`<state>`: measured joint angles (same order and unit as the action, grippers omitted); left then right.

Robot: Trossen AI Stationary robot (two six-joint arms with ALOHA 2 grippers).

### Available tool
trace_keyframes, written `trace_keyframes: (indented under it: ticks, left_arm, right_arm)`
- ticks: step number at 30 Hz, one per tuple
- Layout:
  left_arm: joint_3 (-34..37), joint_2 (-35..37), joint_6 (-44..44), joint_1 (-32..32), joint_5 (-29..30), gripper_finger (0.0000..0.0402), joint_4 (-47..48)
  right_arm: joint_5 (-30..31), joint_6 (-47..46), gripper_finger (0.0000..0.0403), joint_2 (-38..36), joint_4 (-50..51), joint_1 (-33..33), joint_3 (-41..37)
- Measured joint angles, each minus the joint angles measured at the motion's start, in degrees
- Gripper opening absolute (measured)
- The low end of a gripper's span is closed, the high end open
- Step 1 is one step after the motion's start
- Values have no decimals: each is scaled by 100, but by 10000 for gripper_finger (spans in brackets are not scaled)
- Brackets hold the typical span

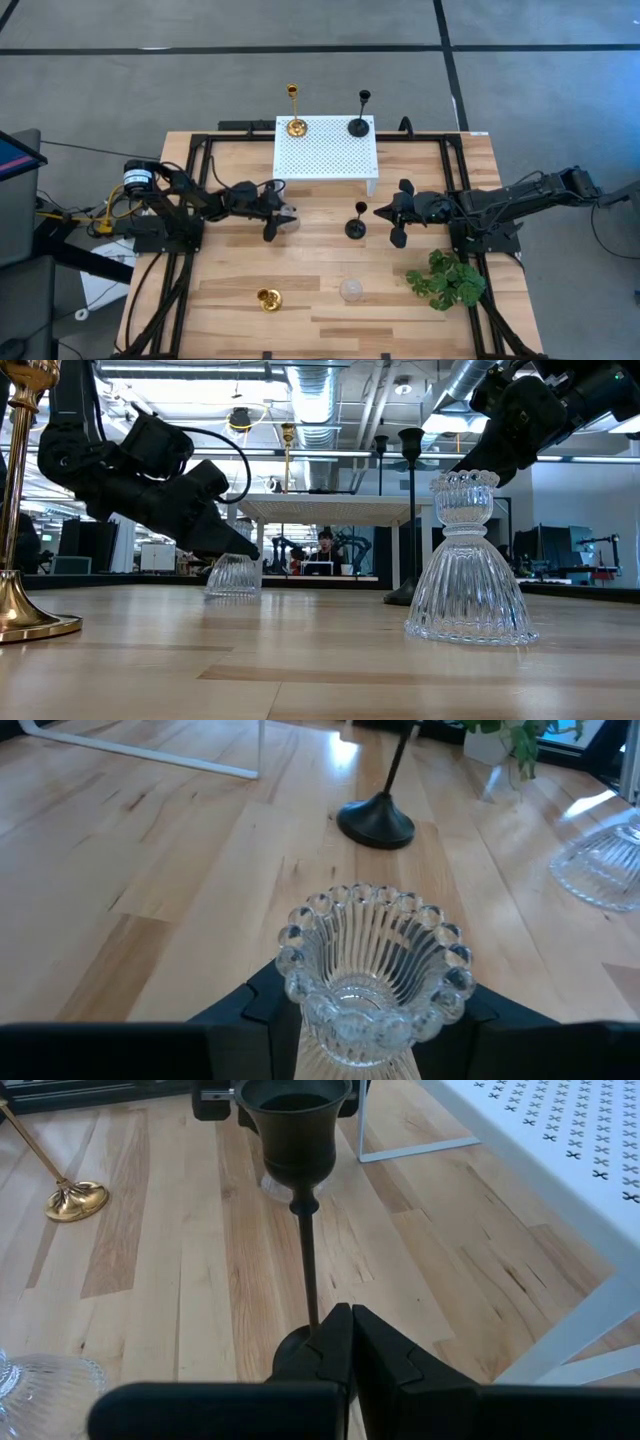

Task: Pick & Place candle stick holders
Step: Put the top transparent candle holder on the shelf

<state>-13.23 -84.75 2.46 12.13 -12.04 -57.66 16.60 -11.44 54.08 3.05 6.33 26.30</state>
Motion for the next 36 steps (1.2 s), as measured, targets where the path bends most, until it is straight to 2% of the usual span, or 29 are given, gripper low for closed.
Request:
trace_keyframes:
  ticks: [6,13,16,26,36]
  left_arm:
    - [2,0,7,-63,221,127,-29]
    - [15,293,173,-86,268,132,189]
    - [22,584,175,-165,376,127,585]
    - [20,1984,303,-973,1519,128,1854]
    - [15,3014,429,-1687,2119,129,2365]
  right_arm:
    - [0,0,0,0,7,-1,0]
    - [0,-4,0,0,304,-1,-2]
    - [0,-7,0,0,317,-1,-2]
    - [1,-4,0,0,319,-3,-2]
    - [2,-4,0,0,319,-3,-2]
